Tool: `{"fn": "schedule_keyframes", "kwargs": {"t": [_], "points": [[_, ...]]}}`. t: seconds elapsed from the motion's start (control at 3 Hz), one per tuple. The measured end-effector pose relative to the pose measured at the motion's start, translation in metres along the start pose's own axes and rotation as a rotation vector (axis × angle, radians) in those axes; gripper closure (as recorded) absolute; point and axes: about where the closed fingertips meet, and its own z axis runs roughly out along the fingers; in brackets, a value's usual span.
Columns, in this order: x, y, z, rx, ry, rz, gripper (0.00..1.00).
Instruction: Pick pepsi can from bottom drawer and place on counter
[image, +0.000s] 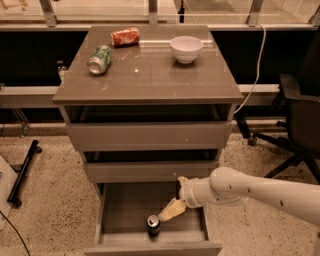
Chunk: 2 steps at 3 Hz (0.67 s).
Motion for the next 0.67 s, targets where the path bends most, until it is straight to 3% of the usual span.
{"fn": "schedule_keyframes", "kwargs": {"t": [0.33,0.67], "points": [[0.0208,-0.0017,0.0265,-0.039,-0.006,0.044,0.0],[0.0242,-0.0002,0.0305,-0.045,-0.006,0.051,0.0]]}}
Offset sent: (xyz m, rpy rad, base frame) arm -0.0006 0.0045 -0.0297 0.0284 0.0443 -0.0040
